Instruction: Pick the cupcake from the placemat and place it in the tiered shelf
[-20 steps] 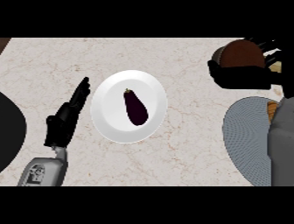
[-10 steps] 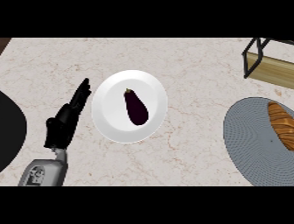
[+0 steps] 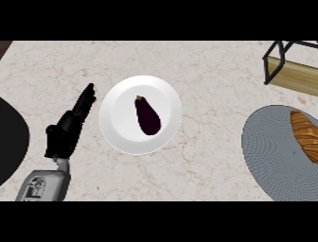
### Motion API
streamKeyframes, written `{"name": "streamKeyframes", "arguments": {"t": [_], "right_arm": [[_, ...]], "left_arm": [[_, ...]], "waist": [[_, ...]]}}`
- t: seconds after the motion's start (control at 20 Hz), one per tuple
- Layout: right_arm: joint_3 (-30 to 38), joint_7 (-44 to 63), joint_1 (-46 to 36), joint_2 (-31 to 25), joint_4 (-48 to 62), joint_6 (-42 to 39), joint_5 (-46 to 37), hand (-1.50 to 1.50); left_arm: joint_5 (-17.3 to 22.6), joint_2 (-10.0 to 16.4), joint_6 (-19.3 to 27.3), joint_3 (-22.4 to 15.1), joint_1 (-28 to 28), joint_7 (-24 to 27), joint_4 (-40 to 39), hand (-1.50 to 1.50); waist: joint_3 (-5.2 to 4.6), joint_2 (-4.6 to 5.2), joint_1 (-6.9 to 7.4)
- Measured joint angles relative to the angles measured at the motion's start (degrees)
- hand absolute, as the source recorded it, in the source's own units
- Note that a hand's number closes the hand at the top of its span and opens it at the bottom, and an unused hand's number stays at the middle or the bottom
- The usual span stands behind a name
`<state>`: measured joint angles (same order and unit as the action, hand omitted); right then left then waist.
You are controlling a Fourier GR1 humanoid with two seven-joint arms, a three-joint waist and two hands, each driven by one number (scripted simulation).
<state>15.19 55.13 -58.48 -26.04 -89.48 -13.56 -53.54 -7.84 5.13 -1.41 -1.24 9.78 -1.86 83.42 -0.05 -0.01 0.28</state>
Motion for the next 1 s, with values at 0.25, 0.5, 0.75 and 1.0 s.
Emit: {"name": "streamKeyframes", "arguments": {"t": [0.25, 0.5, 0.75, 1.0], "right_arm": [[2.2, -3.1, -3.5, -4.7, 8.4, 2.9, -1.1, 1.5], [2.4, -7.4, -6.5, -8.2, 17.2, 7.1, -2.7, 1.5], [2.0, -12.9, -7.5, -12.0, 23.4, 9.1, -3.6, 1.5], [1.6, -18.4, -7.3, -13.2, 31.5, 15.0, -5.3, 1.5]], "left_arm": [[-0.4, -0.5, 0.2, 0.0, 0.8, 1.2, -1.9, 0.0], [-1.3, -1.3, 0.7, -1.1, -0.3, 1.0, -0.7, 0.0], [-1.2, -1.1, 0.5, -1.0, -0.7, 0.4, 0.5, 0.0], [-0.7, -0.7, 0.0, -0.4, -0.3, -0.5, 0.9, 0.0]], "waist": [[0.02, 0.11, 0.13], [0.03, 0.14, 0.39], [0.02, 0.16, 0.46], [0.03, 0.25, 0.65]]}}
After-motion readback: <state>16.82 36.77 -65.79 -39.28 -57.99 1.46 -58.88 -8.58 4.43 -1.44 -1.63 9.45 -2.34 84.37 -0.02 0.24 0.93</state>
